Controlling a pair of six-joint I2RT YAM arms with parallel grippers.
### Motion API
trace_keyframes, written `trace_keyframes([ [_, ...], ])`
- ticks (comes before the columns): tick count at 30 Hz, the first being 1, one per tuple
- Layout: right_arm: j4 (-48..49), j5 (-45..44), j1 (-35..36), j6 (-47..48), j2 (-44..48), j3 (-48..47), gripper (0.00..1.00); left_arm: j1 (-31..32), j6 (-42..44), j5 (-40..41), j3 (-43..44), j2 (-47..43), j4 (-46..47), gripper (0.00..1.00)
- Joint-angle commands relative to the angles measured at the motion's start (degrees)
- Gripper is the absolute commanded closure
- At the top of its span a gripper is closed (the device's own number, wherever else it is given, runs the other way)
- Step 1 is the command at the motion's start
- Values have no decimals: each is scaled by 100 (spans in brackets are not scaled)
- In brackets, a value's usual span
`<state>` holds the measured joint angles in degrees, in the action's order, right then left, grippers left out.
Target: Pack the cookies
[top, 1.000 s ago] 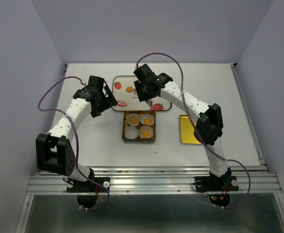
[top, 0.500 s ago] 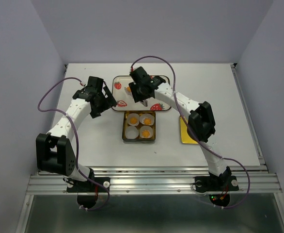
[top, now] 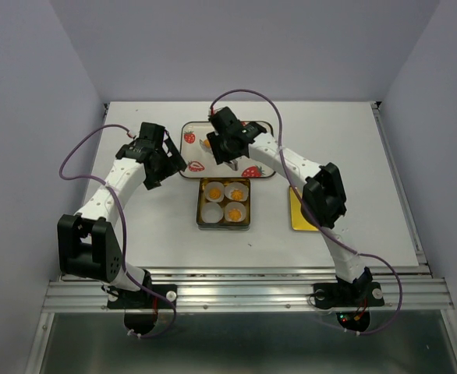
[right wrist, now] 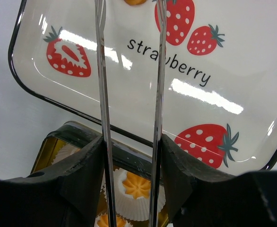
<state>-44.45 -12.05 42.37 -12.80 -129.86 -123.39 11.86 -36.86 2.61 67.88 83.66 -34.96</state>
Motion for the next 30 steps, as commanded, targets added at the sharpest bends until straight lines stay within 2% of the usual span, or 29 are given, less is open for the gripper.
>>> trace_keyframes([
  [1,322,-87,-27,102,-127,-220,47,-43,100,99,68,-34,-55,1],
  [15,331,-113,-27,111,-435,-457,48,-105,223,64,217,81,-2,1],
  [30,375,-359,-80,84,-347,-440,61,-184,223,11,226,72,7,1],
])
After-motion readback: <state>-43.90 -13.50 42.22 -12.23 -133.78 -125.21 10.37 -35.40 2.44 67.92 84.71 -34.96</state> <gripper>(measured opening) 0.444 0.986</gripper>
